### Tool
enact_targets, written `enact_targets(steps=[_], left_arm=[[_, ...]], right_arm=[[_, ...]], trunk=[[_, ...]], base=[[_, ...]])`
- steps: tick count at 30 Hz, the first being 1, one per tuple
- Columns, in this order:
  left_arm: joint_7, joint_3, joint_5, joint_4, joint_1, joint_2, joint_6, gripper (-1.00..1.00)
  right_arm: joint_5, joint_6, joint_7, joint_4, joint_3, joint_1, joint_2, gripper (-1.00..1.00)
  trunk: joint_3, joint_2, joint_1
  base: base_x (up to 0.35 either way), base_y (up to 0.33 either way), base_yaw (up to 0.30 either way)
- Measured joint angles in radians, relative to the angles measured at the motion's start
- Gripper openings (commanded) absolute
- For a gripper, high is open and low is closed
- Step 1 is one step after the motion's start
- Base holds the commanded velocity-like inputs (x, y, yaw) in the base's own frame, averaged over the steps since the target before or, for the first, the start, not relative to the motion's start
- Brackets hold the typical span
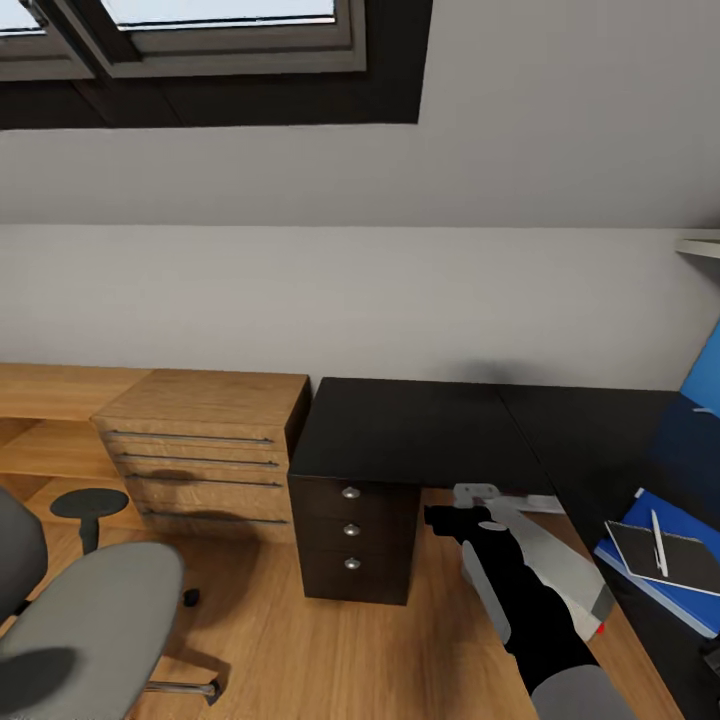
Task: In the bedroom, organize the workspace by keeping the computer under the desk, ensuring the monitor is on the desk, placing the keyboard on the desk next to the monitor, placing the mouse on the desk next to the keyboard, moving the folder from the swivel chair onto the desk next to the mouse, stacking the notebook on top of the folder with the pen on top of the notebook, and positioning the swivel chair next to the desk.
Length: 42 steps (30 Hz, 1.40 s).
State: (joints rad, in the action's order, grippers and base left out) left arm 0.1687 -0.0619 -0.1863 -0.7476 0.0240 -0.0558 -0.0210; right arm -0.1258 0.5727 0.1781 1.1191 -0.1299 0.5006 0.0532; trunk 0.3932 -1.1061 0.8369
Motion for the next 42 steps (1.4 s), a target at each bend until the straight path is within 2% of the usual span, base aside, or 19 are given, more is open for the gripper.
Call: enact_targets(steps=[7,11,14,16,22,23,24,26,34,42], left_arm=[[0.001,0.000,0.001,-0.001,0.000,0.002,0.000,1.00],[0.001,0.000,0.001,-0.001,0.000,0.003,0.000,1.00],[0.000,0.000,0.002,-0.001,0.000,0.002,0.000,1.00],[0.000,0.000,0.002,-0.001,0.000,0.001,0.000,1.00],[0.000,0.000,0.001,-0.001,0.000,0.000,0.000,1.00],[0.000,0.000,0.001,-0.001,0.000,0.000,-0.001,1.00],[0.000,0.000,0.001,-0.001,0.000,0.000,-0.001,1.00],[0.000,0.000,0.001,-0.001,0.000,0.000,-0.001,1.00],[0.000,0.001,0.001,-0.001,0.000,-0.001,-0.001,1.00],[0.000,0.002,0.001,-0.001,0.000,-0.002,-0.001,1.00]], right_arm=[[-0.004,-0.002,0.001,-0.003,0.000,-0.019,0.000,1.00],[-0.004,-0.028,0.000,-0.015,0.000,-0.063,0.001,1.00],[-0.004,-0.087,0.001,-0.023,-0.001,-0.106,0.001,1.00],[-0.002,-0.132,-0.001,-0.029,-0.001,-0.166,0.001,1.00],[0.001,-0.200,-0.002,-0.050,0.000,-0.218,0.000,1.00],[0.001,-0.224,-0.001,-0.070,0.000,-0.225,-0.001,1.00],[0.003,-0.280,-0.001,-0.127,0.001,-0.233,-0.003,1.00],[0.004,-0.317,-0.001,-0.167,0.001,-0.235,-0.004,1.00],[0.010,-0.541,0.000,-0.365,0.001,-0.239,-0.005,1.00],[0.038,-0.708,0.003,-0.521,-0.008,-0.239,-0.002,1.00]], trunk=[[0.000,0.000,0.000],[0.000,0.000,0.000],[0.000,0.000,0.000],[0.000,0.000,0.000],[0.000,0.000,0.000],[0.000,0.000,0.000],[0.000,0.000,0.000],[0.000,0.000,0.000],[0.000,0.000,0.000],[0.000,0.000,0.000]], base=[[0.000,0.000,0.007],[0.000,0.000,0.001],[0.000,0.000,0.000],[0.000,0.000,0.000],[0.000,0.000,0.000],[0.000,0.000,0.000],[0.000,0.000,0.000],[0.000,0.000,0.000],[0.000,0.000,0.000],[0.000,0.000,0.001]])
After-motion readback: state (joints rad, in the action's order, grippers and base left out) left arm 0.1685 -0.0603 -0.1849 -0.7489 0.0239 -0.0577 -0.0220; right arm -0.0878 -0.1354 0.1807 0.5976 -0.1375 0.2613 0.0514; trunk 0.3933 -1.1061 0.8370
